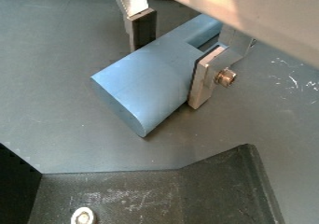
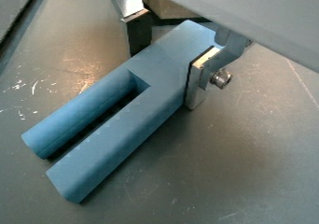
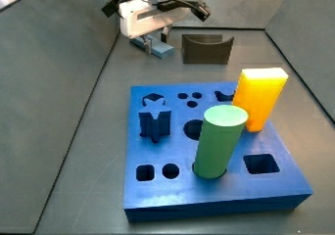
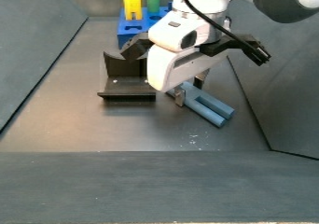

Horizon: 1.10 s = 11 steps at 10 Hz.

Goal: Pick up the square-circle object. Move up. Place the square-circle object on the fixture. Regrasp the square-circle object. Move to above the board. Insert the square-circle object.
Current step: Pick up the square-circle object, then move up.

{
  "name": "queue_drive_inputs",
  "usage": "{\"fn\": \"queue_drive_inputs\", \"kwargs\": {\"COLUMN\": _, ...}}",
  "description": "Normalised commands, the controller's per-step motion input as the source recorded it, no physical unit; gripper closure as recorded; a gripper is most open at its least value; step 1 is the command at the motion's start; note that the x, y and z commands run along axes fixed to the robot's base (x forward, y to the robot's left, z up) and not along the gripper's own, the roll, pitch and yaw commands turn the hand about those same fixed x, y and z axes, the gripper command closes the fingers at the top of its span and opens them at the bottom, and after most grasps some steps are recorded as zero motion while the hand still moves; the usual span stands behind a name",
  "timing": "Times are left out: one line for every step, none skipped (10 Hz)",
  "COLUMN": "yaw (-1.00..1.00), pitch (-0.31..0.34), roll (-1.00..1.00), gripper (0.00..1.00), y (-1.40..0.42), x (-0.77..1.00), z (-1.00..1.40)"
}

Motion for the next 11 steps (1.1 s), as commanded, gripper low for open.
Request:
{"fn": "queue_drive_inputs", "kwargs": {"yaw": 0.00, "pitch": 0.000, "roll": 0.00, "gripper": 1.00, "y": 0.00, "x": 0.00, "z": 0.00}}
{"fn": "queue_drive_inputs", "kwargs": {"yaw": 0.00, "pitch": 0.000, "roll": 0.00, "gripper": 1.00, "y": 0.00, "x": 0.00, "z": 0.00}}
{"fn": "queue_drive_inputs", "kwargs": {"yaw": 0.00, "pitch": 0.000, "roll": 0.00, "gripper": 1.00, "y": 0.00, "x": 0.00, "z": 0.00}}
{"fn": "queue_drive_inputs", "kwargs": {"yaw": 0.00, "pitch": 0.000, "roll": 0.00, "gripper": 1.00, "y": 0.00, "x": 0.00, "z": 0.00}}
{"fn": "queue_drive_inputs", "kwargs": {"yaw": 0.00, "pitch": 0.000, "roll": 0.00, "gripper": 1.00, "y": 0.00, "x": 0.00, "z": 0.00}}
{"fn": "queue_drive_inputs", "kwargs": {"yaw": 0.00, "pitch": 0.000, "roll": 0.00, "gripper": 1.00, "y": 0.00, "x": 0.00, "z": 0.00}}
{"fn": "queue_drive_inputs", "kwargs": {"yaw": 0.00, "pitch": 0.000, "roll": 0.00, "gripper": 1.00, "y": 0.00, "x": 0.00, "z": 0.00}}
{"fn": "queue_drive_inputs", "kwargs": {"yaw": 0.00, "pitch": 0.000, "roll": 0.00, "gripper": 1.00, "y": 0.00, "x": 0.00, "z": 0.00}}
{"fn": "queue_drive_inputs", "kwargs": {"yaw": 0.00, "pitch": 0.000, "roll": 0.00, "gripper": 1.00, "y": 0.00, "x": 0.00, "z": 0.00}}
{"fn": "queue_drive_inputs", "kwargs": {"yaw": 0.00, "pitch": 0.000, "roll": 0.00, "gripper": 1.00, "y": 0.00, "x": 0.00, "z": 0.00}}
{"fn": "queue_drive_inputs", "kwargs": {"yaw": 0.00, "pitch": 0.000, "roll": 0.00, "gripper": 1.00, "y": 0.00, "x": 0.00, "z": 0.83}}
